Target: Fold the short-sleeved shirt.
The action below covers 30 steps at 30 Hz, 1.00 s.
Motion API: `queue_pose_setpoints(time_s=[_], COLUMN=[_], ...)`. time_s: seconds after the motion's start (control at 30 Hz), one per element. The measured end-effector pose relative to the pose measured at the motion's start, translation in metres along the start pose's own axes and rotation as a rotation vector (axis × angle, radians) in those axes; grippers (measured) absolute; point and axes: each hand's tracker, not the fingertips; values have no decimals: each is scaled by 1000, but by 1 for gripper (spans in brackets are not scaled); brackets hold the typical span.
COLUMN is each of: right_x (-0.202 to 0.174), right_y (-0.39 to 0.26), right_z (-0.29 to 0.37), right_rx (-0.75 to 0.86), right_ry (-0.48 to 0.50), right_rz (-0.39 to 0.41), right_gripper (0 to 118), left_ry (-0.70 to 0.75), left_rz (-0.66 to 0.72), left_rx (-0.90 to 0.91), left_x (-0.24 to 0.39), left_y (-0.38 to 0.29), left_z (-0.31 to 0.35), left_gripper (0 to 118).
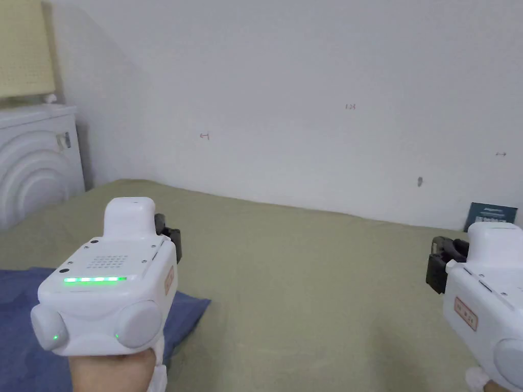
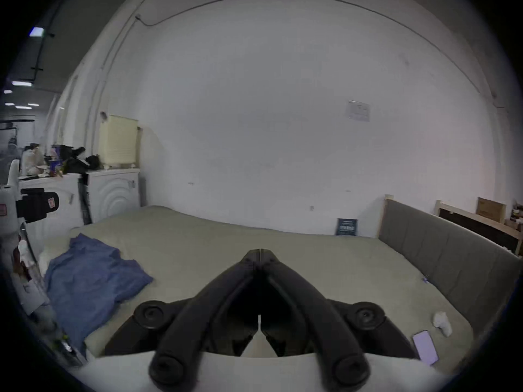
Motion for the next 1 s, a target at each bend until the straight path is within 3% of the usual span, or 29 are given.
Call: queue_pose_setpoints(time_s=[0.23, 0.4, 0.53, 0.63, 0.67, 0.7, 0.73, 0.77, 0.87, 1.0], right_x=[-134, -214, -234, -216, -206, -194, -181, -165, -123, -84], right_y=[2, -18, -30, -38, -40, -43, -46, -48, -58, -78], right_z=[-31, -44, -62, -74, -77, -80, -83, -82, -85, -83], right_rx=[-52, -106, -147, -166, -175, -184, -193, -203, -252, -327], right_ry=[368, 570, 609, 618, 592, 560, 536, 515, 440, 342], right_rz=[-25, -11, 11, 5, 18, 38, 46, 47, 53, 76], right_gripper=[0, 0, 0, 0, 0, 0, 0, 0, 0, 0], left_ry=[304, 381, 309, 216, 187, 156, 127, 49, -151, -165], left_rz=[19, 44, 32, 59, 55, 35, 8, 3, 64, -13], left_rx=[-54, -122, -264, -336, -365, -389, -442, -496, -698, -866], left_x=[-115, -159, -173, -188, -192, -193, -194, -197, -193, -164], left_y=[1, -23, -41, -45, -44, -42, -40, -41, -56, -102], left_z=[65, 94, 67, 17, -8, -34, -60, -91, -176, -259], left_gripper=[0, 0, 0, 4, 18, 43, 88, 109, 113, 113])
